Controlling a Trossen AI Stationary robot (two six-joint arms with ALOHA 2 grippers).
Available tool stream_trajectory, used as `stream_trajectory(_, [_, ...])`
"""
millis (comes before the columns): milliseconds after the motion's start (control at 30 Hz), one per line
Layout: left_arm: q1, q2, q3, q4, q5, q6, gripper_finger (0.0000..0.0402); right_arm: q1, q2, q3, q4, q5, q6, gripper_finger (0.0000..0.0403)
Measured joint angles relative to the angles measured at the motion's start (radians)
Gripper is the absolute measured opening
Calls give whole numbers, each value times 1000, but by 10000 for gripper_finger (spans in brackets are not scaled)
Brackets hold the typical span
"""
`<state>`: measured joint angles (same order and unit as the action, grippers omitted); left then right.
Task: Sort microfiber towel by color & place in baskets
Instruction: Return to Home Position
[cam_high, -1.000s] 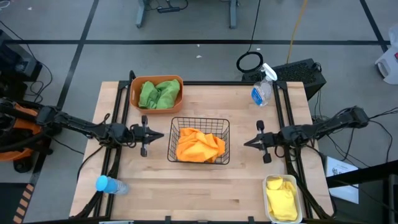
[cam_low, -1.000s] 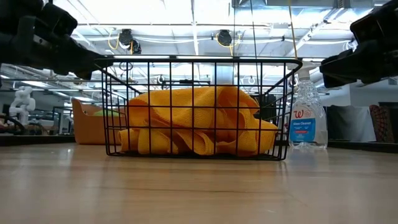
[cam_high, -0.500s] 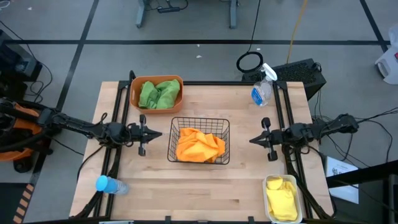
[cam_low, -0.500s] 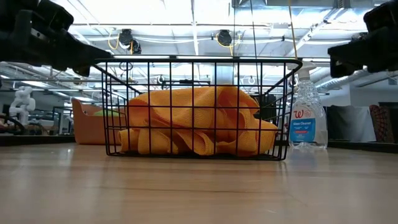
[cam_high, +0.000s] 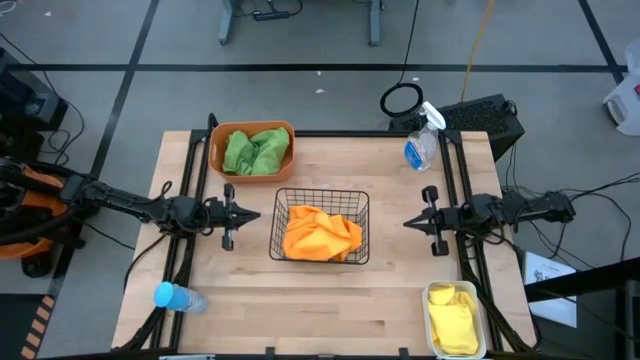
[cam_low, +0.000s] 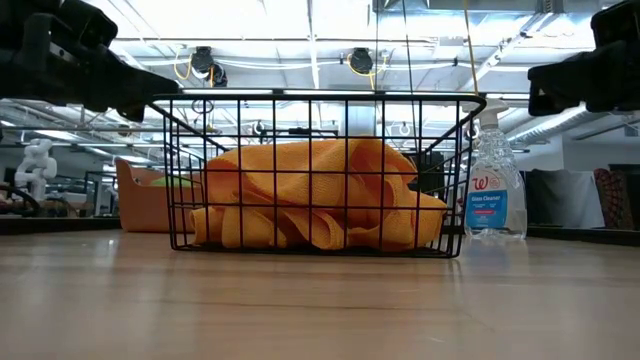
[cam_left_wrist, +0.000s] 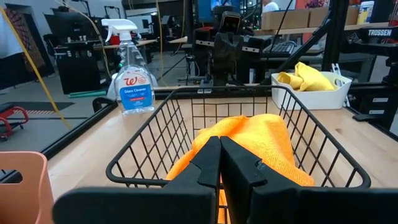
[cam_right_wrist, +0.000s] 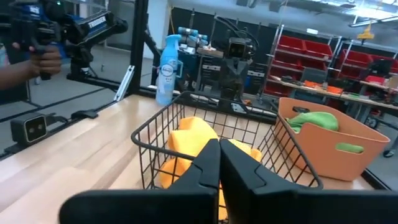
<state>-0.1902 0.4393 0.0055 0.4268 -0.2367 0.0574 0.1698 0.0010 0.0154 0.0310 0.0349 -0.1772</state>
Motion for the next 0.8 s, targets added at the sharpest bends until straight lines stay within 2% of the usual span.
stream_trajectory(67, [0,0,0,-1,0,0,13,-31,0,0,1,-36,0,0])
stream_trajectory(267, [0,0,0,-2,-4,-1,13,-99,0,0,-6,-41,31,0])
stream_trajectory(800, [0,-1,-1,-55,-23,-60,13,-151,1,0,-14,-41,56,0])
